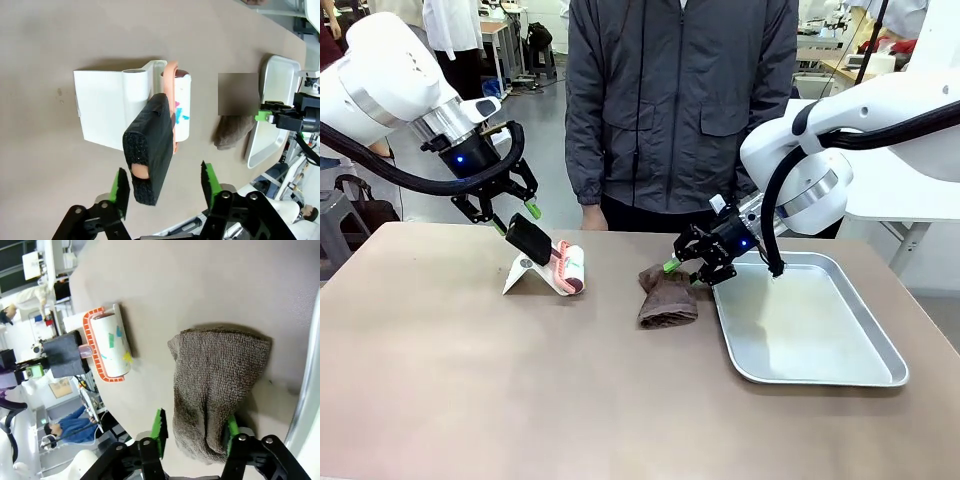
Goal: Clean the surface of the table.
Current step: Return the Lint Roller and towel to their original positions.
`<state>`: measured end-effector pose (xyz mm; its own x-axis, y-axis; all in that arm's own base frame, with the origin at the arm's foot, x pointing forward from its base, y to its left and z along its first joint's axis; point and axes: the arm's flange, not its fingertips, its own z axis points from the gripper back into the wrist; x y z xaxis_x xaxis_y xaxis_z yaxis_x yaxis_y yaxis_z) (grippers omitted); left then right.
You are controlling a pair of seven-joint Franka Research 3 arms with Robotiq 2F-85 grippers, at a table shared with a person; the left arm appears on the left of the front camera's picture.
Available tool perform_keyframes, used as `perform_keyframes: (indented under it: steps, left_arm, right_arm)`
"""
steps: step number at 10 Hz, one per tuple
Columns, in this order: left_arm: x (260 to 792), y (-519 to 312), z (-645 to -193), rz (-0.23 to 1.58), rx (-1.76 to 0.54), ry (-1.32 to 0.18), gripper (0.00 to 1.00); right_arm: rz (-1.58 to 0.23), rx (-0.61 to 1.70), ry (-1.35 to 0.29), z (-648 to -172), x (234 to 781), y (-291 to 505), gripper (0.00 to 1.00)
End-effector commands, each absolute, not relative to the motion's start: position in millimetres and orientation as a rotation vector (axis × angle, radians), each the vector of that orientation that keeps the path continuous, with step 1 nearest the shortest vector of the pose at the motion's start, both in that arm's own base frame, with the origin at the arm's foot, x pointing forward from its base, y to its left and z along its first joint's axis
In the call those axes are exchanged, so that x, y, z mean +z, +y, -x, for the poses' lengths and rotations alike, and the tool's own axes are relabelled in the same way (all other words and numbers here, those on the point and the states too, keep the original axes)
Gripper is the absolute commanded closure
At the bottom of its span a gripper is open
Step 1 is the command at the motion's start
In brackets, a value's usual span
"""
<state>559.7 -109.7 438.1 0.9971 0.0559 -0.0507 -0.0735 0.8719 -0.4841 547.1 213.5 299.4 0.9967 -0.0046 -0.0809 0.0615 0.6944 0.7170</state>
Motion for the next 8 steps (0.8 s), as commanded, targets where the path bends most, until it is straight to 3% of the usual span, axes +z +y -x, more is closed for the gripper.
perform_keyframes:
  steps: [1, 2, 8]
  left_arm:
    - [445, -110, -564, 0.489, 0.103, 0.021, 0.00]
    - [447, -107, -564, 0.493, 0.110, 0.018, 0.00]
    - [459, -83, -555, 0.553, 0.114, 0.014, 0.00]
  right_arm:
    - [-0.819, -0.038, 0.071, -544, 298, 213, 0.04]
    - [-0.822, -0.037, 0.068, -544, 297, 213, 0.00]
    - [-0.840, -0.029, 0.040, -536, 306, 202, 0.00]
